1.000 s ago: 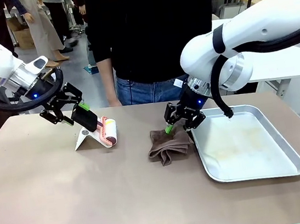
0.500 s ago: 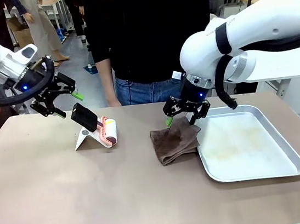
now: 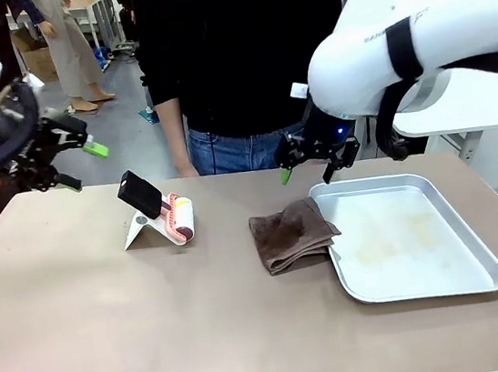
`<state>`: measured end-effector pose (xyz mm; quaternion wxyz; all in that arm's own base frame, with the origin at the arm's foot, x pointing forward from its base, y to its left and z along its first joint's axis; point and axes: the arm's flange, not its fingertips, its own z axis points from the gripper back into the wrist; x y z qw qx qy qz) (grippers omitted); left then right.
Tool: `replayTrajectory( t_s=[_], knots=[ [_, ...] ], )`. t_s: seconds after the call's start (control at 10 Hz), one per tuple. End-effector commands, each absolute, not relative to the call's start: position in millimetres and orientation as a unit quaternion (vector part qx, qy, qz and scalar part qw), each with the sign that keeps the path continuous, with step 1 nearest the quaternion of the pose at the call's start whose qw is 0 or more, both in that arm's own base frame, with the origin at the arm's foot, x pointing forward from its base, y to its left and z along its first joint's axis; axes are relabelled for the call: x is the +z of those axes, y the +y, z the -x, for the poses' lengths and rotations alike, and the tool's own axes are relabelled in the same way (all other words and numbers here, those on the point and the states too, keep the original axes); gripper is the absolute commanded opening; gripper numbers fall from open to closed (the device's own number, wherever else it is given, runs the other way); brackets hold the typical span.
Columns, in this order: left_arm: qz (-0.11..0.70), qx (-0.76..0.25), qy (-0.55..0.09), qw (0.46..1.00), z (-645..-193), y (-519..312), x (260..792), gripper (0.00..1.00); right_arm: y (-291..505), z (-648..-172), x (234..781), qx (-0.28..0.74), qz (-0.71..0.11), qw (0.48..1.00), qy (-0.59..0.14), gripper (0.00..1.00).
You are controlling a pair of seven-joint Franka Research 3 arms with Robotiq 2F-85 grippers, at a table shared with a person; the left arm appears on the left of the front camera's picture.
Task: Clean the surface of the table.
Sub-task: Return the Lint Roller and towel to their original positions.
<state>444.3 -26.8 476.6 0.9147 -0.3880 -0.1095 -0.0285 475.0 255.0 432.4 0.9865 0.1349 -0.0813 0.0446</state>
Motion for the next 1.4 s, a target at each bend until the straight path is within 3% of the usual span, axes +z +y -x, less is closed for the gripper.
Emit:
replayTrajectory(
  t_s=[0.0,0.4,0.8,1.3],
  knots=[
    [0.443,-0.069,-0.096,0.888,-412,-7,478,1.0,228,-457,435,0.018,-0.227,0.971,-0.065,1.0],
    [0.54,-0.104,-0.039,0.834,-385,46,469,1.0,162,-424,453,0.041,-0.424,0.905,0.021,1.0],
    [0.669,-0.089,0.006,0.738,-389,152,434,1.0,59,-399,444,0.094,-0.612,0.781,0.085,1.0],
    [0.764,-0.043,0.001,0.644,-382,243,386,1.0,-42,-388,418,0.11,-0.716,0.684,0.083,1.0]
  ],
)
